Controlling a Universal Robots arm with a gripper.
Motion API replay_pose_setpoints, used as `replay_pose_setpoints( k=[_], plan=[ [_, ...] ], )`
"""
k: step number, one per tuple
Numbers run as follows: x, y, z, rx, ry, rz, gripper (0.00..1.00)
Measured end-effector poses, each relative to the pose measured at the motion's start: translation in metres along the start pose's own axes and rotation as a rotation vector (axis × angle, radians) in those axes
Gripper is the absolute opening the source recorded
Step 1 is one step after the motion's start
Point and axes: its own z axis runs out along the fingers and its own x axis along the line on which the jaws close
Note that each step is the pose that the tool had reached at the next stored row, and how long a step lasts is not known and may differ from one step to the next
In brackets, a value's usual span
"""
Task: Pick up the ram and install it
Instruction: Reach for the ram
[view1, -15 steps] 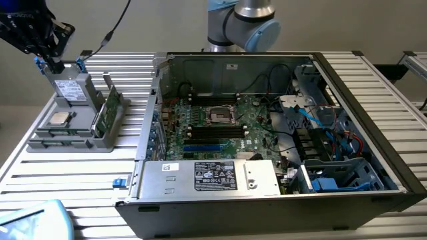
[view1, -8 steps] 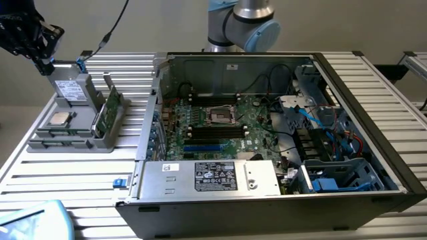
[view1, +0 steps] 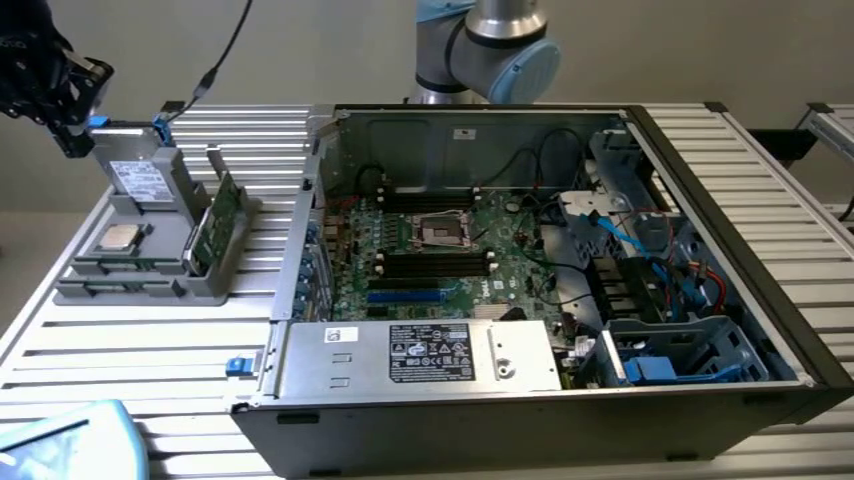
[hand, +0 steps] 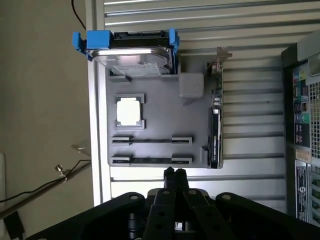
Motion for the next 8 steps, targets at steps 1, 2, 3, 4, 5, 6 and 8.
replay_pose_setpoints(
  k=[1,2,3,4,5,6,8],
  plan=[
    [0.0009,-0.0013,0.0004,0.0002,0.0016,-0.001,0.11],
    [0.0017,-0.0026,0.0008,0.0003,0.0035,-0.002,0.11],
    [0.0025,-0.0038,0.0014,0.0005,0.0064,-0.002,0.11],
    [0.0031,-0.0051,0.002,0.0008,0.0101,-0.003,0.11],
    [0.0033,-0.0064,0.0026,0.001,0.0135,-0.003,0.11],
    [0.0033,-0.0073,0.0033,0.0011,0.0154,-0.004,0.11],
    [0.0033,-0.0076,0.0042,0.0013,0.0164,-0.004,0.11]
  ],
)
